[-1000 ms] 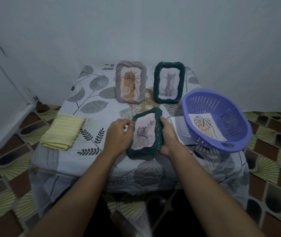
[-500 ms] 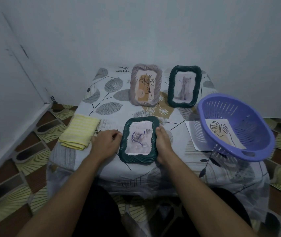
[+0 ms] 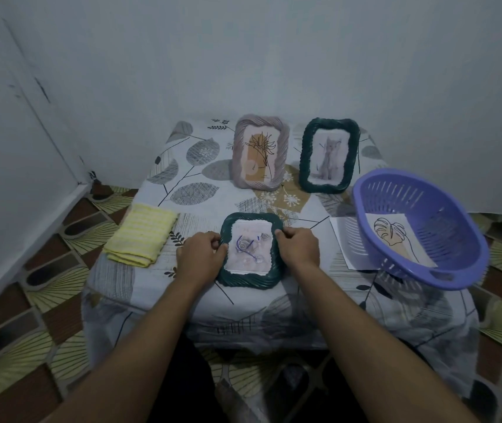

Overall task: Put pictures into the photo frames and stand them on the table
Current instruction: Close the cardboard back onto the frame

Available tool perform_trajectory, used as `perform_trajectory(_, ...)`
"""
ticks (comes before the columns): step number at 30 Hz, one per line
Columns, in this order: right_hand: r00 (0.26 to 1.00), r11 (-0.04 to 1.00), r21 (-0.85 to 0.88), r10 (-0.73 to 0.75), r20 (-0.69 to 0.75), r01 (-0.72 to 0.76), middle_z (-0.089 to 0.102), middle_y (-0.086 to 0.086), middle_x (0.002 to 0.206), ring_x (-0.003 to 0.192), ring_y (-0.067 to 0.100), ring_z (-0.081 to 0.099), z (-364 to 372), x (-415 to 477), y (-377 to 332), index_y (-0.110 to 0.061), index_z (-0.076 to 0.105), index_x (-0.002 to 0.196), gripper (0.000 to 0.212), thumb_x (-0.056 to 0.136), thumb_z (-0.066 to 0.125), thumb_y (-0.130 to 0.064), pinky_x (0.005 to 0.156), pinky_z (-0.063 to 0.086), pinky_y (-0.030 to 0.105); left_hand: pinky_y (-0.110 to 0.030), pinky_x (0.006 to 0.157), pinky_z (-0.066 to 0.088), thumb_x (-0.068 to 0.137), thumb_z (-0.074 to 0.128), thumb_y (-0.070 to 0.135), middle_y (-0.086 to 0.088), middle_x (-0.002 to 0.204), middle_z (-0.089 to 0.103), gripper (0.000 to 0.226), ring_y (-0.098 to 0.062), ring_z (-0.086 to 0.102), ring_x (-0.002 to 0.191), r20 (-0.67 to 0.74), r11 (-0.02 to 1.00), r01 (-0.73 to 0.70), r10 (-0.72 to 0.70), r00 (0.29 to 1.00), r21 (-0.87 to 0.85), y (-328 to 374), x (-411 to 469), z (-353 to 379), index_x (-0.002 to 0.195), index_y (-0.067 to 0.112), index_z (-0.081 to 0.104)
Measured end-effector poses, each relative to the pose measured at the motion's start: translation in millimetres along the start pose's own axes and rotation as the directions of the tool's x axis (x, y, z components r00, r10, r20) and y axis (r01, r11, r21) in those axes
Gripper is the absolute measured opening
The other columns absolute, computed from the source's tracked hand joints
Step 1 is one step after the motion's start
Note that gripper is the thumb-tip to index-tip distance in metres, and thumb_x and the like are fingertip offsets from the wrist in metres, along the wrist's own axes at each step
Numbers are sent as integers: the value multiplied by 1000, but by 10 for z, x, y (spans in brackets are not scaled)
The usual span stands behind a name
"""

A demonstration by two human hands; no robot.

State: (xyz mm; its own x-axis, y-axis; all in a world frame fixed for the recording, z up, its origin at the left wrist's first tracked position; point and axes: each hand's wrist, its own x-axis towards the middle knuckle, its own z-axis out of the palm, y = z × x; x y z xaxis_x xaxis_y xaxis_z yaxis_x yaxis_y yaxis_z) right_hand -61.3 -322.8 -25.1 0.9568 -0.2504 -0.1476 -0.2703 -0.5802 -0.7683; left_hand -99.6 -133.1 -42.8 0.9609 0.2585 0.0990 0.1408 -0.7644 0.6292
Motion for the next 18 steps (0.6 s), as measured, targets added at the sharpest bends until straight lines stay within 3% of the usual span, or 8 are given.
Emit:
perform_trajectory(5,999,997,-73,-22,-30,19,73,3,110,104,28,65,75,21,14,-23,73,114,26,95,62,-36,82,49,31,-34,73,46,88,69,23,-1,79,60,21,-27,61,81,-7,994,-113,113,994,7,-14,-5,-21,101,6,73)
perform_trajectory(8,1000,997,-79,0,-29,-2,66,2,121,110,25,62,95,30,-10,-21,64,122,33,92,63,-35,91,48,36,-31,67,39,92,64,29,-2,80,59,23,-24,57,80,75,988,-148,144,987,39,-59,11,-80,100,8,72)
perform_trajectory(10,998,991,-131,-15,-55,8,60,2,127,116,26,57,117,-2,-60,-22,59,125,38,89,63,-34,99,44,40,-29,71,40,97,58,30,-7,91,68,27,-28,63,91,148,986,-166,162,976,19,-74,23,-158,107,9,72)
perform_trajectory(13,987,983,-113,-154,-49,148,55,2,129,120,25,51,227,-151,-225,-25,62,118,33,85,62,-21,103,40,41,-24,95,40,101,53,26,-6,131,65,35,-22,59,120,250,991,-126,130,959,-31,-123,42,-377,132,12,63)
perform_trajectory(16,936,937,46,-349,58,346,52,0,124,115,21,52,409,-361,-453,-27,67,107,28,86,60,-9,99,46,40,-22,96,42,98,58,24,-2,128,66,34,-14,62,113,258,990,-118,135,957,-80,-265,51,-620,131,15,64)
perform_trajectory(18,887,897,131,-439,146,422,50,-2,116,96,15,57,548,-508,-615,-26,68,103,29,86,59,-4,87,48,33,-23,89,44,96,62,24,1,114,71,28,-11,64,100,142,990,-98,112,983,-104,-390,33,-759,123,18,69)
